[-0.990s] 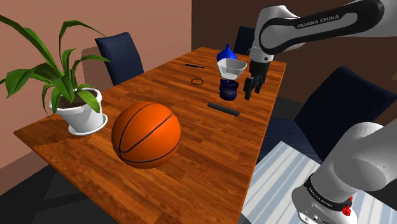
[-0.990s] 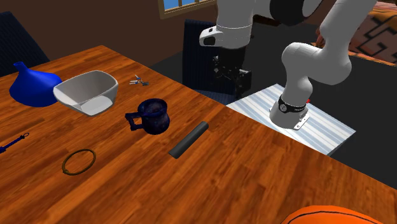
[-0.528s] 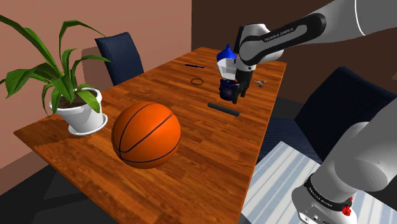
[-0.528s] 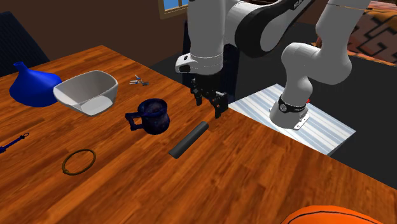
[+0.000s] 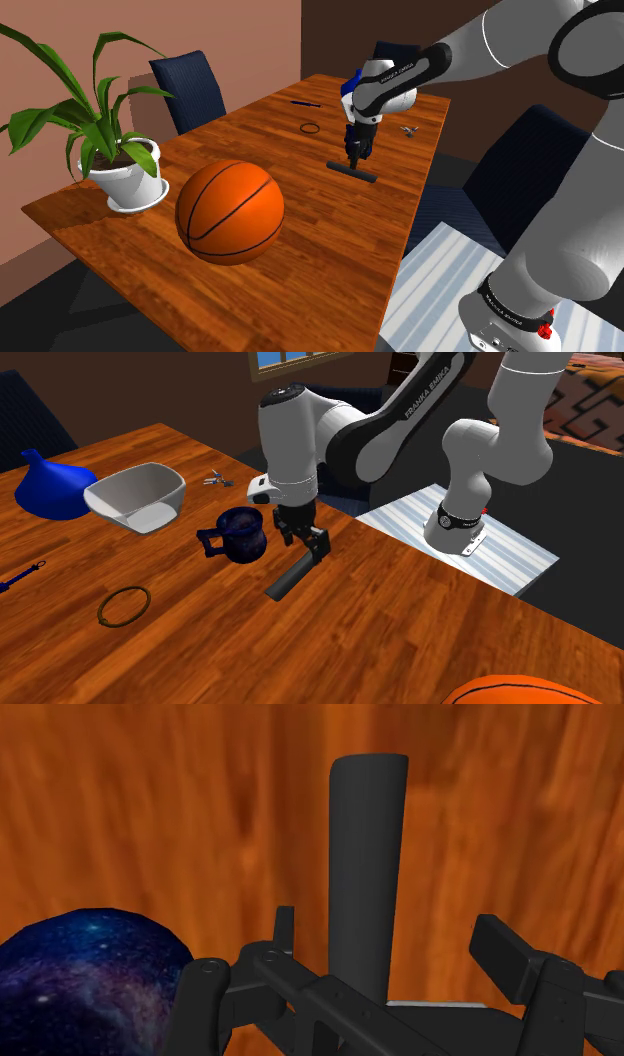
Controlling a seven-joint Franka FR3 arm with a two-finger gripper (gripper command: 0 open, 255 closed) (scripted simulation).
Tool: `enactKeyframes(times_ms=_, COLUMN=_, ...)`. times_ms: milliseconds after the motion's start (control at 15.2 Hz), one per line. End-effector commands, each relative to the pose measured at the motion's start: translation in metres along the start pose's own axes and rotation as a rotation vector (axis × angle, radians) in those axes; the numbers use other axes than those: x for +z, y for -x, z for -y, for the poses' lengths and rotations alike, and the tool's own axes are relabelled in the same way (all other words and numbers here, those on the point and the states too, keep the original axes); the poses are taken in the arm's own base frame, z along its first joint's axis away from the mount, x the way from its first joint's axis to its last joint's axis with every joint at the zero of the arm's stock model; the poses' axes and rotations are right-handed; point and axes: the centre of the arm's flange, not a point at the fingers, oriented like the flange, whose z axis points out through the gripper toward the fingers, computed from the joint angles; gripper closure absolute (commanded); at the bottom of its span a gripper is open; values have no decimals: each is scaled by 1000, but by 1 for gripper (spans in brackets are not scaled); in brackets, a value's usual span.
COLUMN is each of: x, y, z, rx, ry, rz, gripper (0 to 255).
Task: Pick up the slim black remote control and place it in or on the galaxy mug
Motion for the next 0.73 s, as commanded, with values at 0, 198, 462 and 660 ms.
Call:
enactKeyframes(times_ms=0, x=10, y=-1, z=-2, rx=-3, ry=0, rz=-1, gripper=0)
enactKeyframes(times_ms=198, x=26, y=-1, z=-2, rx=-3, ry=0, rz=-1, gripper=0)
enactKeyframes(times_ms=462, x=35, y=-1, z=-2, rx=-3, ry=0, rz=-1, gripper=0)
enactKeyframes(times_ms=660, x=35, y=-1, z=-2, rx=-3, ry=0, rz=-1, gripper=0)
